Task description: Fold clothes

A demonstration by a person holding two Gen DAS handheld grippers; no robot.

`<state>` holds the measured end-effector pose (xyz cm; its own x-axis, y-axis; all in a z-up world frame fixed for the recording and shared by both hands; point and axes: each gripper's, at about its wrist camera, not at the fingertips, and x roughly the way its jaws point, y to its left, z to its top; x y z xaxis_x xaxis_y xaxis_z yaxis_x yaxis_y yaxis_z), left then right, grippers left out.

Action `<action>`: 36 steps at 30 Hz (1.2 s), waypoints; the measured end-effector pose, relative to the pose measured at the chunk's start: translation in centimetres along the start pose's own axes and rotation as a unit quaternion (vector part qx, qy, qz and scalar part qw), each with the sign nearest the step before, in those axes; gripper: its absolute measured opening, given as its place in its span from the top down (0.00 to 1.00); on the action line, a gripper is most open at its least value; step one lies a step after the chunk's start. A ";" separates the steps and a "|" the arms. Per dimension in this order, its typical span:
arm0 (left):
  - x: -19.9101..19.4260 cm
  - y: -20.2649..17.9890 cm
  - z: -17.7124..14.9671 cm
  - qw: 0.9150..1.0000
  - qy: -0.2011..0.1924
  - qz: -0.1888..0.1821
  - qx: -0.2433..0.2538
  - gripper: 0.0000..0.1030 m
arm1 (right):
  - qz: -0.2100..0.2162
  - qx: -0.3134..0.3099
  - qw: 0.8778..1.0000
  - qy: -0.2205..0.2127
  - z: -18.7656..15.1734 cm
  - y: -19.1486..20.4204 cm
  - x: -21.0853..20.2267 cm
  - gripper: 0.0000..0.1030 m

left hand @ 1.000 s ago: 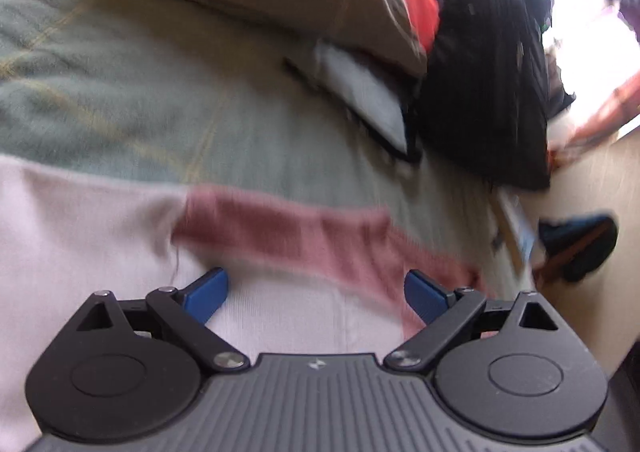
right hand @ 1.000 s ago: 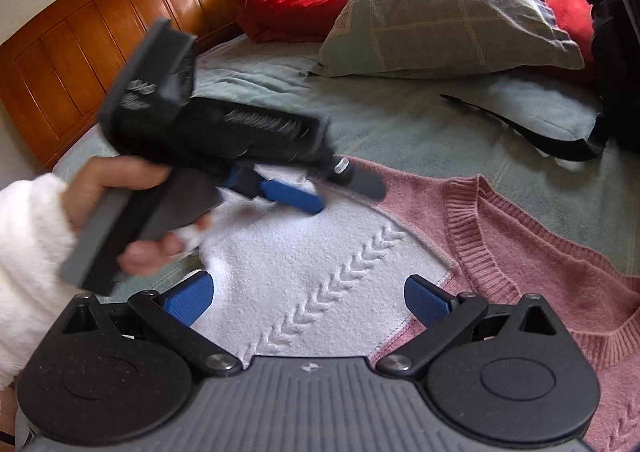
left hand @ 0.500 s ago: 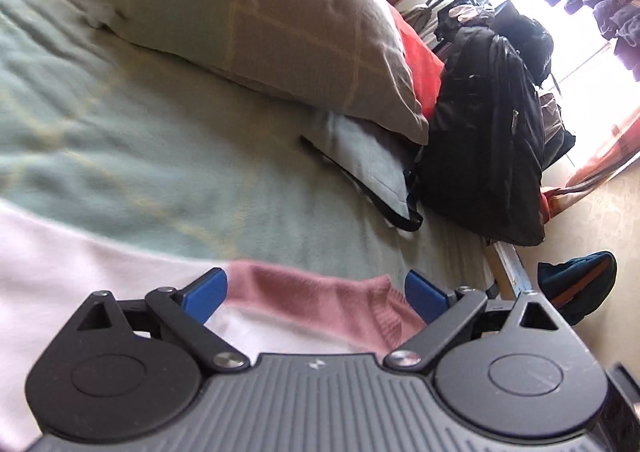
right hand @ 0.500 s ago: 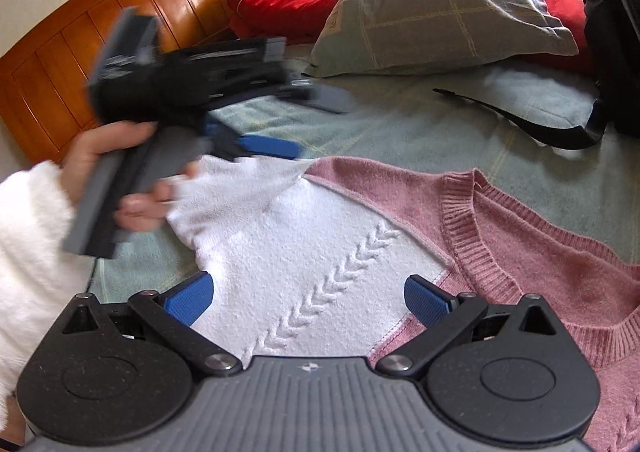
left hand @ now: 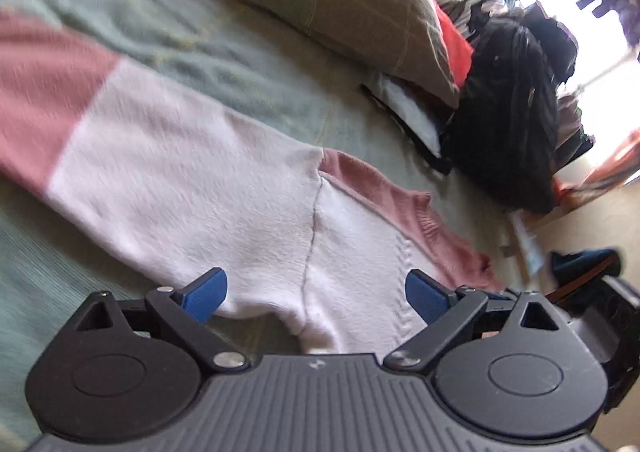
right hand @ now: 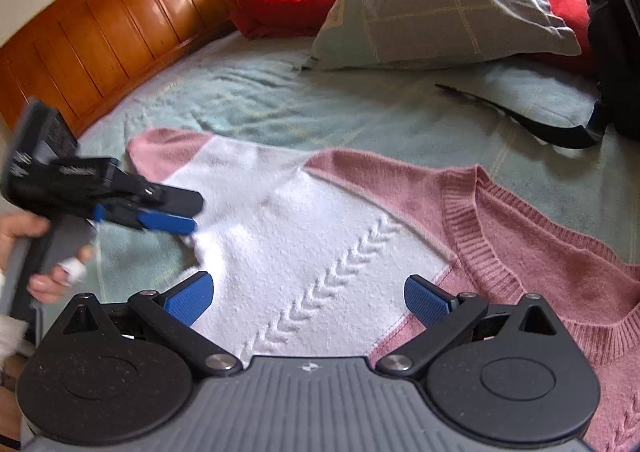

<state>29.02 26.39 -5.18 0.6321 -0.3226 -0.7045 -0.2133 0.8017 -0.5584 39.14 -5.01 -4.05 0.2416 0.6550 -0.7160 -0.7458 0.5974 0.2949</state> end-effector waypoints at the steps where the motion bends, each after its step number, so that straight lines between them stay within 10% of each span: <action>1: -0.2 -0.7 0.1 1.000 -0.011 0.014 0.020 0.07 | -0.002 -0.004 1.000 0.003 0.0 0.3 0.1 0.00; 14: -1.1 0.3 -0.8 0.992 -0.022 0.102 0.072 0.07 | 0.023 -0.027 0.999 0.009 -0.3 2.6 0.7 0.00; 18: -1.9 1.4 1.8 0.975 -0.076 0.177 0.115 0.06 | 0.021 -0.027 0.999 0.007 -0.4 3.0 0.9 0.00; 23: 0.7 3.1 1.7 0.932 -0.060 0.279 0.225 0.06 | 0.021 -0.025 0.999 0.002 -0.4 2.8 0.9 0.00; 27: -0.8 5.7 0.0 0.946 -0.077 0.237 0.210 0.04 | 0.014 -0.010 1.000 0.003 -0.3 2.0 1.0 0.00; 36: -3.2 6.7 2.8 0.948 -0.099 0.232 0.195 0.04 | 0.025 0.013 1.000 -0.004 -0.1 1.7 1.2 0.00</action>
<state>27.65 34.25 -5.41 0.6735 0.1807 -0.7168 -0.2360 0.9715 0.0231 38.08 -3.24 -4.51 0.2097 0.6887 -0.6941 -0.7414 0.5748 0.3463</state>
